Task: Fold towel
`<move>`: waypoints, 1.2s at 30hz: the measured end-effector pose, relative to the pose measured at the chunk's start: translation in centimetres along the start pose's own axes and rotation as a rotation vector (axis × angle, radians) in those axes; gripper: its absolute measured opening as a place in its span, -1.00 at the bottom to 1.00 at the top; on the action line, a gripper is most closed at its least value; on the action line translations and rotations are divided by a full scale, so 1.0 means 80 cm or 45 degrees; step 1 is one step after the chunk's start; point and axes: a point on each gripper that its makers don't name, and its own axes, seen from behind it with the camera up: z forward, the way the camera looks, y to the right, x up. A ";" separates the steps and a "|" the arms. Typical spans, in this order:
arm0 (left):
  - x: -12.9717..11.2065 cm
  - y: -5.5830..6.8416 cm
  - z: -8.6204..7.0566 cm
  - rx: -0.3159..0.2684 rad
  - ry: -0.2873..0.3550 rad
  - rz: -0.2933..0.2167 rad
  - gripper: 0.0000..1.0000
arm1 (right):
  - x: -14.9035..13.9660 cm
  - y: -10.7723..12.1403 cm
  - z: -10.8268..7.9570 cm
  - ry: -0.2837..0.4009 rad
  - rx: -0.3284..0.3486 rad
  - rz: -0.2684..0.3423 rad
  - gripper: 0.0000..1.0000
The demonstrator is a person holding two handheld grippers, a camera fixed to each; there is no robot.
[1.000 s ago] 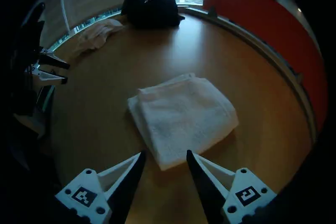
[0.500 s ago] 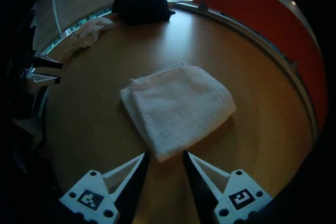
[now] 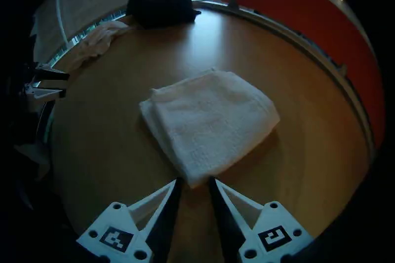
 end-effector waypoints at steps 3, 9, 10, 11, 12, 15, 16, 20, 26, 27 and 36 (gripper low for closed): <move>0.000 -0.001 0.000 -0.005 0.010 0.005 0.97 | -0.001 0.000 0.001 0.000 -0.008 0.008 -0.39; 0.000 -0.005 -0.002 -0.002 0.025 0.027 0.97 | -0.003 0.001 -0.001 -0.001 0.000 0.029 -0.90; -0.001 -0.006 -0.002 0.000 0.023 0.028 0.97 | -0.002 0.001 -0.001 0.004 0.001 0.031 -0.92; -0.002 -0.007 -0.002 0.003 0.021 0.030 0.97 | -0.001 0.001 -0.002 0.010 0.002 0.034 -0.93; -0.003 -0.007 -0.002 0.004 0.019 0.030 0.97 | 0.000 0.001 -0.002 0.015 0.002 0.035 -0.93; -0.005 -0.007 -0.003 0.004 0.018 0.027 0.97 | 0.004 0.003 -0.005 0.024 -0.008 0.032 -0.94; -0.005 -0.007 -0.003 0.004 0.018 0.025 0.97 | 0.006 0.004 -0.006 0.028 -0.011 0.031 -0.94; -0.006 -0.007 -0.004 0.003 0.017 0.025 0.96 | 0.021 0.010 -0.014 0.057 -0.027 0.023 -0.94; -0.002 -0.006 -0.006 -0.005 0.025 0.038 0.97 | 0.069 0.027 -0.038 0.134 -0.060 -0.011 -0.94; -0.001 -0.006 -0.006 -0.007 0.027 0.039 0.97 | 0.078 0.030 -0.043 0.148 -0.065 -0.018 -0.94; 0.017 -0.005 -0.006 -0.009 0.055 0.047 0.97 | 0.168 0.055 -0.096 0.263 -0.066 -0.091 -0.94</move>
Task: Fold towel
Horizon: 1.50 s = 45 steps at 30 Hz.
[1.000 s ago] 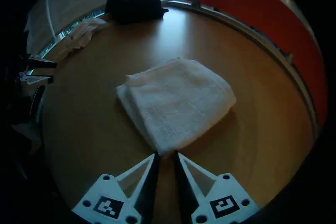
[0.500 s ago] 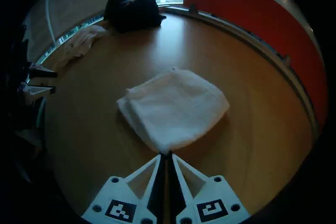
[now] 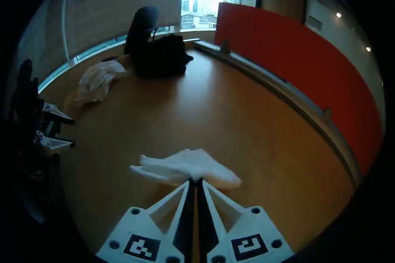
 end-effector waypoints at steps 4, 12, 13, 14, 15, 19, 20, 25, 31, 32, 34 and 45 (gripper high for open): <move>0.007 0.002 0.000 -0.006 0.010 0.006 0.97 | 0.030 0.014 -0.021 0.027 -0.004 -0.038 -0.94; 0.017 0.006 0.002 -0.015 0.022 0.015 0.97 | 0.053 0.048 -0.065 0.046 -0.028 -0.052 -0.94; 0.018 0.007 0.002 -0.018 0.024 0.014 0.97 | 0.051 0.053 -0.070 0.043 -0.034 -0.051 -0.94; 0.020 0.008 0.002 -0.020 0.025 0.013 0.97 | 0.049 0.060 -0.076 0.040 -0.041 -0.050 -0.94; 0.021 0.009 0.003 -0.022 0.027 0.012 0.97 | 0.047 0.065 -0.081 0.038 -0.047 -0.048 -0.94; 0.026 0.011 0.003 -0.026 0.031 0.020 0.97 | 0.035 0.089 -0.100 0.032 -0.067 -0.030 -0.94; 0.026 0.012 0.003 -0.025 0.031 0.026 0.97 | 0.032 0.095 -0.105 0.031 -0.072 -0.023 -0.94; 0.027 0.017 0.005 -0.032 0.024 0.055 0.97 | 0.012 0.128 -0.130 0.019 -0.101 0.003 -0.94; 0.025 0.023 0.007 -0.035 0.011 0.064 0.97 | -0.021 0.173 -0.161 -0.014 -0.151 0.036 -0.94; 0.025 0.023 0.007 -0.036 0.008 0.062 0.97 | -0.028 0.181 -0.166 -0.022 -0.161 0.044 -0.94; 0.025 0.025 0.008 -0.036 0.006 0.060 0.97 | -0.040 0.195 -0.175 -0.036 -0.177 0.058 -0.94; 0.027 0.036 0.009 -0.036 -0.005 0.075 0.97 | -0.107 0.272 -0.226 -0.120 -0.275 0.126 -0.94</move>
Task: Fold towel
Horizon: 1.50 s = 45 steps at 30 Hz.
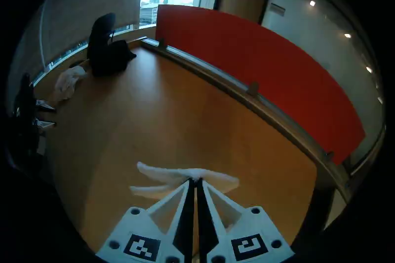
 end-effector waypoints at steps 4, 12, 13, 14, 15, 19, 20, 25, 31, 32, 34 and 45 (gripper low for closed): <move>0.001 0.002 0.000 0.001 -0.004 0.004 0.97 | -0.020 0.030 -0.008 -0.028 -0.041 0.026 -0.94; 0.005 0.007 0.000 0.001 -0.010 0.020 0.97 | -0.054 0.079 -0.020 -0.071 -0.104 0.087 -0.94; 0.006 0.008 0.000 0.001 -0.011 0.021 0.97 | -0.057 0.084 -0.022 -0.076 -0.110 0.090 -0.94; 0.006 0.009 0.001 0.000 -0.012 0.023 0.97 | -0.061 0.089 -0.023 -0.082 -0.117 0.093 -0.94; 0.007 0.010 0.001 0.000 -0.013 0.025 0.97 | -0.064 0.094 -0.024 -0.087 -0.123 0.096 -0.94; 0.009 0.015 0.002 -0.005 -0.015 0.032 0.97 | -0.075 0.110 -0.030 -0.106 -0.144 0.106 -0.94; 0.010 0.016 0.002 -0.006 -0.014 0.035 0.97 | -0.077 0.114 -0.032 -0.110 -0.149 0.108 -0.94; 0.013 0.023 0.004 -0.013 -0.014 0.042 0.97 | -0.089 0.129 -0.039 -0.125 -0.173 0.118 -0.94; 0.016 0.029 0.006 -0.019 -0.016 0.053 0.97 | -0.101 0.135 -0.045 -0.135 -0.183 0.128 -0.93; 0.016 0.030 0.006 -0.021 -0.016 0.055 0.97 | -0.104 0.135 -0.046 -0.136 -0.185 0.131 -0.93; 0.017 0.032 0.006 -0.023 -0.016 0.059 0.96 | -0.109 0.137 -0.049 -0.138 -0.191 0.137 -0.93; 0.022 0.039 0.004 -0.033 -0.015 0.077 0.97 | -0.174 0.147 -0.080 -0.175 -0.249 0.207 -0.93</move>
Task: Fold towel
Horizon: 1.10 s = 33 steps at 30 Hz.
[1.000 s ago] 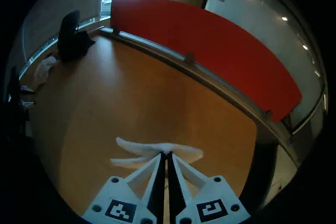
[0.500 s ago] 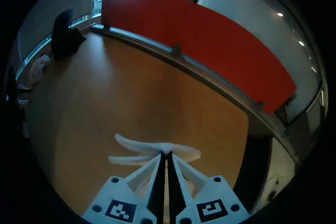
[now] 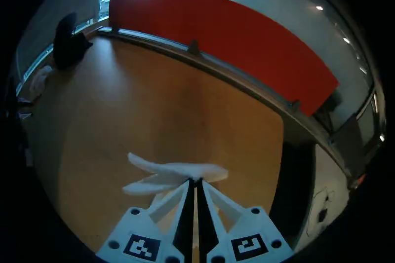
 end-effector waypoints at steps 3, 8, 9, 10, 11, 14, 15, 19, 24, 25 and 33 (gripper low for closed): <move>0.001 0.003 -0.001 -0.004 0.000 0.006 0.97 | -0.027 0.003 -0.003 -0.021 -0.017 0.027 -0.93; 0.000 0.008 -0.002 -0.011 -0.002 0.015 0.97 | -0.070 0.001 -0.005 -0.046 -0.030 0.084 -0.93; 0.000 0.009 -0.003 -0.013 -0.003 0.017 0.97 | -0.077 0.000 -0.006 -0.051 -0.032 0.094 -0.93; 0.001 0.010 -0.003 -0.014 -0.003 0.020 0.97 | -0.084 -0.001 -0.006 -0.055 -0.034 0.102 -0.93; 0.001 0.011 -0.003 -0.015 -0.003 0.023 0.97 | -0.091 -0.002 -0.006 -0.059 -0.036 0.110 -0.93; 0.001 0.014 -0.003 -0.019 -0.002 0.030 0.97 | -0.109 -0.004 -0.007 -0.070 -0.048 0.130 -0.93; 0.001 0.015 -0.003 -0.019 -0.002 0.032 0.97 | -0.114 -0.004 -0.007 -0.073 -0.052 0.135 -0.93; 0.001 0.017 -0.005 -0.019 -0.003 0.036 0.97 | -0.134 -0.003 -0.006 -0.092 -0.071 0.158 -0.93; -0.002 0.017 -0.007 -0.015 -0.005 0.037 0.97 | -0.160 -0.002 -0.002 -0.127 -0.090 0.183 -0.93; -0.003 0.017 -0.008 -0.014 -0.006 0.038 0.97 | -0.166 -0.002 -0.001 -0.136 -0.094 0.188 -0.93; -0.007 0.015 -0.011 -0.003 -0.014 0.050 0.97 | -0.208 -0.005 0.011 -0.208 -0.107 0.247 -0.93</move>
